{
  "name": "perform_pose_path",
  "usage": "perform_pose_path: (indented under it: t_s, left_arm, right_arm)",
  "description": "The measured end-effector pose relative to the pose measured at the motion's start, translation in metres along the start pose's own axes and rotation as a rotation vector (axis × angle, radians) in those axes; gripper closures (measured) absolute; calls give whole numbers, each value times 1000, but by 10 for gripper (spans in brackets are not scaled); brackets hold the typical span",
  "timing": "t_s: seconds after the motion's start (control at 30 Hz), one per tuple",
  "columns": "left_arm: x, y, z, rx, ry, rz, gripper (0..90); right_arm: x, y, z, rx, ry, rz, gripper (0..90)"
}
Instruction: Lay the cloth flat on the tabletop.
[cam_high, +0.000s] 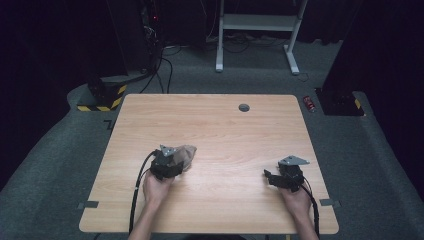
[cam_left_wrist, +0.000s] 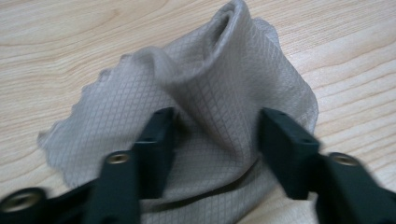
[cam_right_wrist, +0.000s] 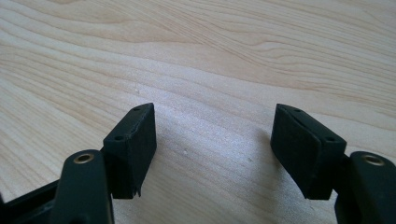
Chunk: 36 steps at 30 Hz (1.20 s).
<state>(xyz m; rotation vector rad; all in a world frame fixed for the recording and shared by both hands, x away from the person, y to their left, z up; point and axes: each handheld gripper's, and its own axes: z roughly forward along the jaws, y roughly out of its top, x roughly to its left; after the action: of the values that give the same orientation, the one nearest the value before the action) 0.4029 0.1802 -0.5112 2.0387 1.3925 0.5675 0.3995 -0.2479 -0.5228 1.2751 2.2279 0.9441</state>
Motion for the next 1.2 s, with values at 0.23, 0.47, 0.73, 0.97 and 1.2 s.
perform_pose_path:
  t_s: [0.23,0.47,0.73,0.97,1.2]
  left_arm:
    - [4,-1,1,-10,-51,17,847]
    - [-2,2,-8,-56,-105,28,872]
    - [-21,27,-23,-125,-187,72,873]
    - [-39,44,-27,-149,-257,100,873]
    - [-59,60,-28,-173,-329,124,873]
  right_arm:
    - [0,0,0,0,1,1,310]
    - [0,0,0,0,1,-1,309]
    - [0,0,0,0,0,1,310]
    - [0,0,0,0,1,1,309]
    - [0,0,0,0,1,1,309]
